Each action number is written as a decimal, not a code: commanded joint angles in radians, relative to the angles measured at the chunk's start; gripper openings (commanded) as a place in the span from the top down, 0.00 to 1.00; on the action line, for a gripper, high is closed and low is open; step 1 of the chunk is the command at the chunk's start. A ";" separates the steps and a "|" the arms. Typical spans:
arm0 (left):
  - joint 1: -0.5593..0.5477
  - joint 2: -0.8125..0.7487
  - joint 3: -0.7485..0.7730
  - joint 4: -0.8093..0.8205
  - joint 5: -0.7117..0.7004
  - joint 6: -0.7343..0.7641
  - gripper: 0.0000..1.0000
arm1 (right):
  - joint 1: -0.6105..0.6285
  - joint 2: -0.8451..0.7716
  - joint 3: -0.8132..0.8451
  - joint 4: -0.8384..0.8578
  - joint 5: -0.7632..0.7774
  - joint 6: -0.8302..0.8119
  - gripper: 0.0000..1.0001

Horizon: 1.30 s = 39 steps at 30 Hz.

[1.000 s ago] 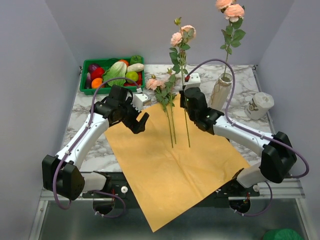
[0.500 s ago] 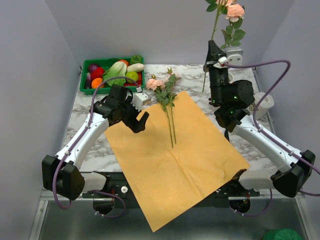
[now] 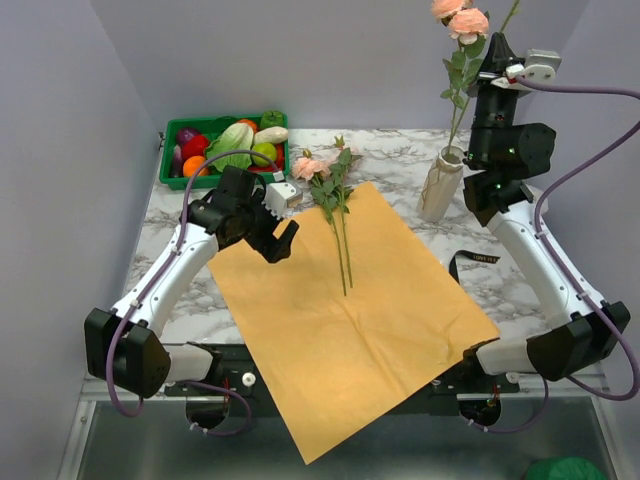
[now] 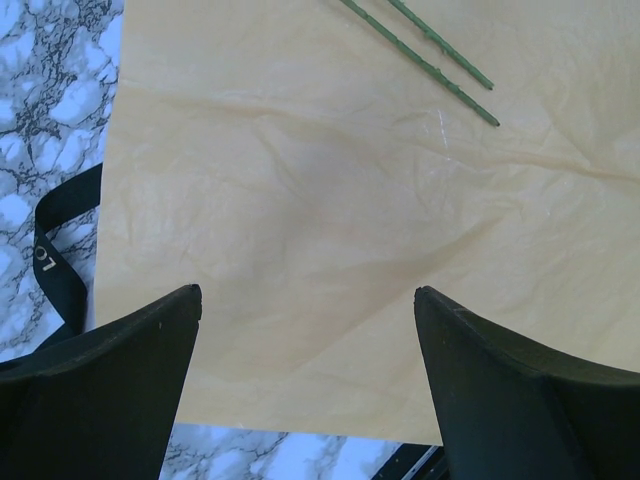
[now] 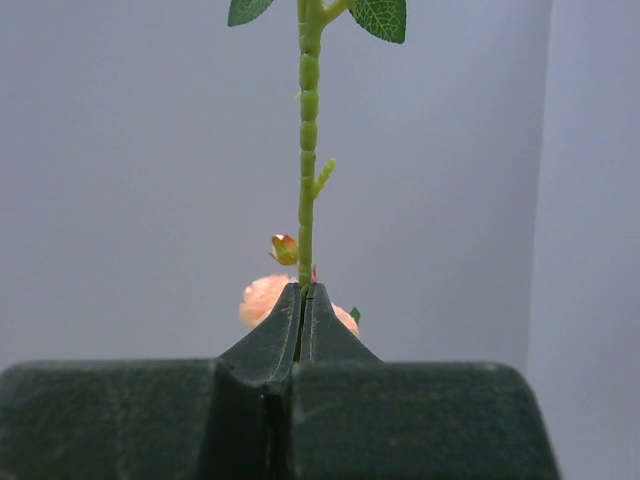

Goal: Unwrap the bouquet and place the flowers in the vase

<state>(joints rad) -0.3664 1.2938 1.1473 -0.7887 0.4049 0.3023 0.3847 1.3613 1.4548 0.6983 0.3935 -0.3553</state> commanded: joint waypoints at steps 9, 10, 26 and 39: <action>0.006 -0.004 0.026 0.005 -0.018 0.023 0.04 | -0.122 0.025 -0.120 0.043 0.071 0.164 0.99; 0.006 -0.002 0.026 0.008 -0.017 0.023 0.04 | -0.124 0.028 -0.129 0.064 0.093 0.162 0.99; 0.015 -0.010 0.028 -0.018 -0.011 0.057 0.04 | -0.158 0.073 -0.217 0.208 0.162 0.150 0.99; 0.021 -0.011 0.008 -0.009 -0.001 0.060 0.04 | -0.185 0.081 -0.188 0.237 0.136 0.099 0.99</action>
<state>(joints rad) -0.3527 1.2942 1.1564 -0.7956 0.4026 0.3508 0.2180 1.4193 1.2503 0.8860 0.5232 -0.2203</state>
